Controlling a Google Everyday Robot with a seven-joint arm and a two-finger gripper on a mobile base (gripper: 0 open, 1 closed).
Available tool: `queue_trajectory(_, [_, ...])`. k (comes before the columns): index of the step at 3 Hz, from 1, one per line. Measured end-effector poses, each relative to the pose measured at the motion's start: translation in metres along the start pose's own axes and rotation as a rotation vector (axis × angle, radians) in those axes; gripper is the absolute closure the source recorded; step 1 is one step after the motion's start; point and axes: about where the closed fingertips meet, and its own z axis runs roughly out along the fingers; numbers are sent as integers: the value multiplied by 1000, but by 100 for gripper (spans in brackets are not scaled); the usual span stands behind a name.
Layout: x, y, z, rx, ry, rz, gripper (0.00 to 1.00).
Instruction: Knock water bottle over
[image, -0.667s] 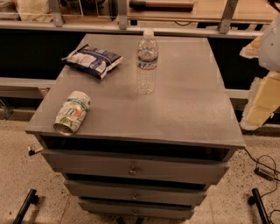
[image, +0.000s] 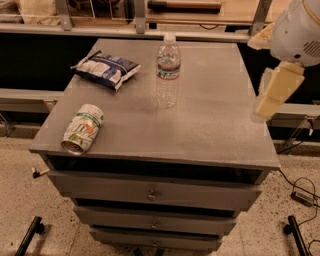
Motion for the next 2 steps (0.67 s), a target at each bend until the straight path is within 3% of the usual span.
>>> queue_trajectory(1, [-51,-58,30,-39,-272,-30,0])
queue_trajectory(2, [-51,-60,25,-27,-277,-27,0])
